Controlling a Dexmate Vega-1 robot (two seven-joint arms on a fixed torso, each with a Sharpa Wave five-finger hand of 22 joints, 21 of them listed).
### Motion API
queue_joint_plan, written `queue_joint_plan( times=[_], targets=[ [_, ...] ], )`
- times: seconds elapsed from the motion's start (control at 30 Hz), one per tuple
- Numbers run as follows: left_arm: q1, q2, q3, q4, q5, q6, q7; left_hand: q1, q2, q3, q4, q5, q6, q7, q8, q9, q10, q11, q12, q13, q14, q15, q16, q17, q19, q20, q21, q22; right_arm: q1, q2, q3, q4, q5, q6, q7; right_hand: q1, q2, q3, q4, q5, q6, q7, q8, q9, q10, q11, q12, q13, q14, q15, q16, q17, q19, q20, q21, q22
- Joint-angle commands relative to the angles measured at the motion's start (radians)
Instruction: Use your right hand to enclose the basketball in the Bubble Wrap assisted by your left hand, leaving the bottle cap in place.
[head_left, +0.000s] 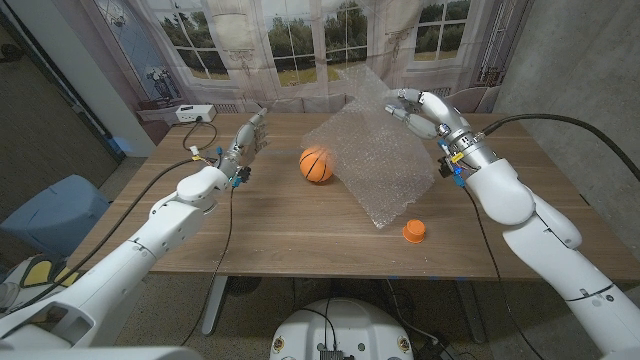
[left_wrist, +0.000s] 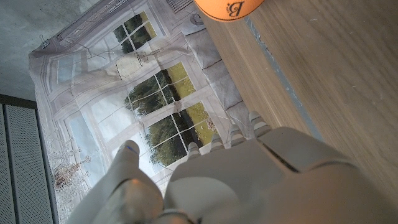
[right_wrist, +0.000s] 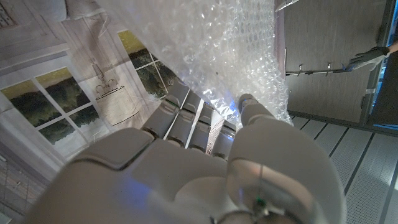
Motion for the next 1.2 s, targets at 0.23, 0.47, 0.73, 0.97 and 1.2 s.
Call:
queue_joint_plan(
  times=[0.23, 0.47, 0.73, 0.97, 1.2],
  targets=[
    [0.03, 0.024, -0.03, -0.018, -0.01, -0.007, 0.014, -0.01, -0.002, -0.006, 0.0, 0.011, -0.084, -0.004, 0.004, 0.002, -0.03, 0.001, 0.004, 0.001, -0.009, 0.001, 0.001, 0.004, 0.002, 0.007, -0.003, 0.002, 0.236, 0.003, -0.186, 0.195, 0.107, 0.017, 0.103, 0.004, -0.002, -0.004, 0.0, 0.009, 0.012, 0.004, -0.007, 0.004, 0.0, 0.007, -0.008, 0.004, 0.006, -0.106, -0.009, 0.007, 0.004, -0.005, 0.014, 0.001],
    [0.05, 0.037, -0.044, -0.038, -0.015, -0.003, 0.027, -0.011, -0.003, -0.008, 0.0, 0.012, -0.084, -0.004, 0.004, 0.002, -0.031, 0.002, 0.004, 0.001, -0.009, 0.001, 0.001, 0.004, 0.002, 0.007, -0.003, 0.002, 0.318, 0.017, -0.266, 0.273, 0.127, 0.045, 0.127, 0.005, 0.0, -0.005, 0.0, 0.009, 0.013, 0.005, -0.012, 0.004, -0.001, 0.006, -0.011, 0.006, 0.006, -0.103, -0.012, 0.01, 0.008, -0.004, 0.023, -0.001],
    [0.084, 0.047, -0.064, -0.056, -0.023, -0.015, 0.038, -0.011, -0.004, -0.01, 0.001, 0.013, -0.085, -0.003, 0.004, 0.002, -0.03, 0.002, 0.005, 0.001, -0.008, 0.001, 0.001, 0.004, 0.003, 0.007, -0.004, 0.002, 0.394, 0.041, -0.326, 0.338, 0.096, 0.026, 0.111, 0.007, -0.002, -0.007, 0.0, 0.009, 0.014, 0.008, -0.016, 0.005, -0.007, 0.003, -0.015, 0.008, -0.007, -0.101, -0.02, 0.013, 0.004, -0.003, 0.031, -0.004],
    [0.111, 0.054, -0.078, -0.065, -0.031, -0.02, 0.048, -0.012, -0.004, -0.011, 0.002, 0.014, -0.087, -0.004, 0.003, 0.002, -0.031, 0.002, 0.005, 0.001, -0.009, 0.001, 0.001, 0.004, 0.003, 0.007, -0.004, 0.002, 0.446, 0.072, -0.361, 0.412, 0.064, 0.001, 0.07, 0.009, -0.007, -0.01, -0.002, 0.009, 0.016, 0.008, -0.019, 0.005, -0.014, 0.002, -0.021, 0.009, -0.024, -0.099, -0.031, 0.015, -0.005, -0.001, 0.036, -0.006],
    [0.12, 0.058, -0.081, -0.067, -0.036, -0.018, 0.046, -0.012, -0.005, -0.013, 0.003, 0.015, -0.09, -0.005, 0.003, 0.002, -0.031, 0.002, 0.005, 0.001, -0.009, 0.002, 0.001, 0.004, 0.002, 0.007, -0.004, 0.002, 0.492, 0.111, -0.396, 0.494, 0.016, 0.017, -0.001, 0.013, -0.009, -0.01, -0.004, 0.01, 0.014, 0.007, -0.024, 0.005, -0.02, 0.002, -0.026, 0.01, -0.044, -0.097, -0.044, 0.015, -0.023, 0.003, 0.037, -0.009]
  ],
)
